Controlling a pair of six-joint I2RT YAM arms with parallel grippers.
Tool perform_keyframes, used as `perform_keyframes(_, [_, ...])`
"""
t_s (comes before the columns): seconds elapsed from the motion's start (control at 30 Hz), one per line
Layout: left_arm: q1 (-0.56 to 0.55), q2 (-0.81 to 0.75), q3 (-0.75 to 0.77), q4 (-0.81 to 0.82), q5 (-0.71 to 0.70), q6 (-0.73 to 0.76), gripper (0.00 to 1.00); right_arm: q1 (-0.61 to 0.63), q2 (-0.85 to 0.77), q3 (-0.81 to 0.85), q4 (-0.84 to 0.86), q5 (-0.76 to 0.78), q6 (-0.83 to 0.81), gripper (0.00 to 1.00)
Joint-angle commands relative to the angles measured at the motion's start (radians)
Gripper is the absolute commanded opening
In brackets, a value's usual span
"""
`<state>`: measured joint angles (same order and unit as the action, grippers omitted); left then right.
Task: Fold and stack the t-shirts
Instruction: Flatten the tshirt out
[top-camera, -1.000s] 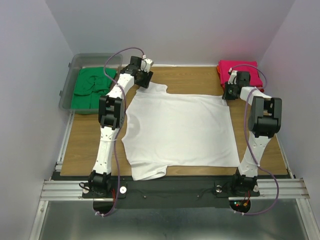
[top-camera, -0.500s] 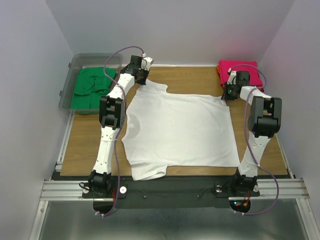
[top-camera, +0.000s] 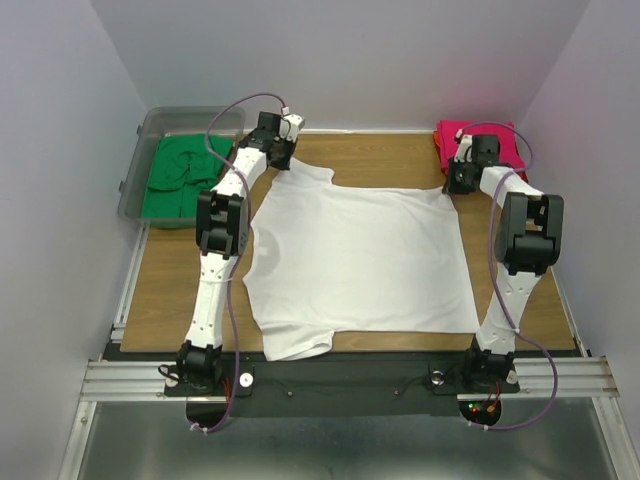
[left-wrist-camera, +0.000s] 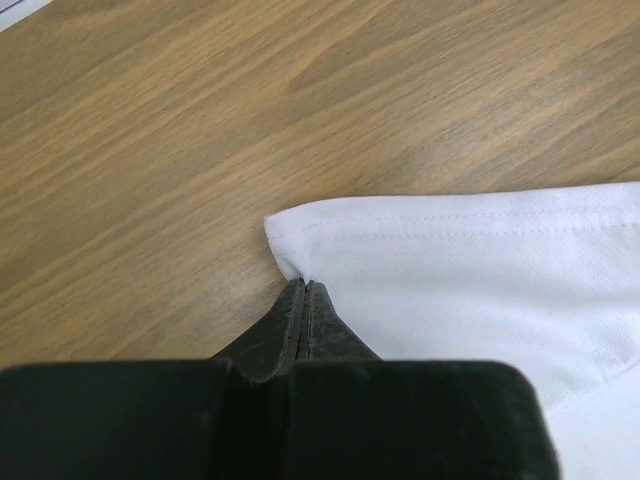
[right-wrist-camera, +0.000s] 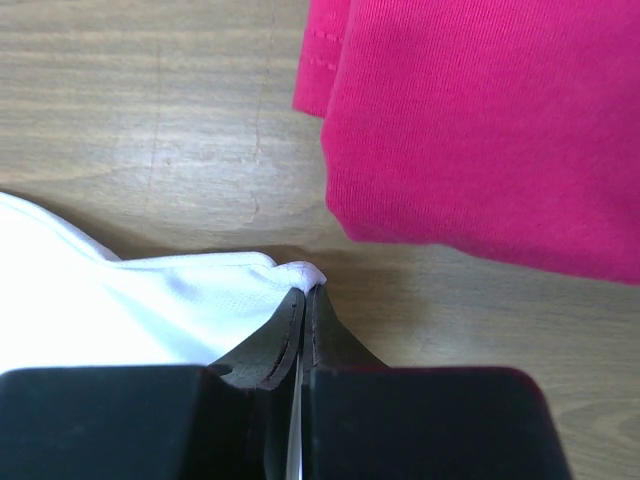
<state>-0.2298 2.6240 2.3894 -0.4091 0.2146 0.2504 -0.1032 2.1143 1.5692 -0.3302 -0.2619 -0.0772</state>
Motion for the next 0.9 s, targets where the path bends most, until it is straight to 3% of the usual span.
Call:
perform_keyframes(0.0, [0.024, -0.203, -0.027, 0.069, 0.061, 0.009, 0.00, 0.003, -0.060, 0.055, 0.005, 0.003, 0.004, 0.01])
perform_keyframes(0.4, [0.037, -0.380, -0.174, 0.089, 0.109, 0.099, 0.00, -0.020, -0.106, 0.081, 0.003, -0.014, -0.016, 0.00])
perform_keyframes(0.87, [0.053, -0.596, -0.492, 0.148, 0.143, 0.159, 0.00, -0.024, -0.231, 0.002, -0.010, -0.060, -0.102, 0.01])
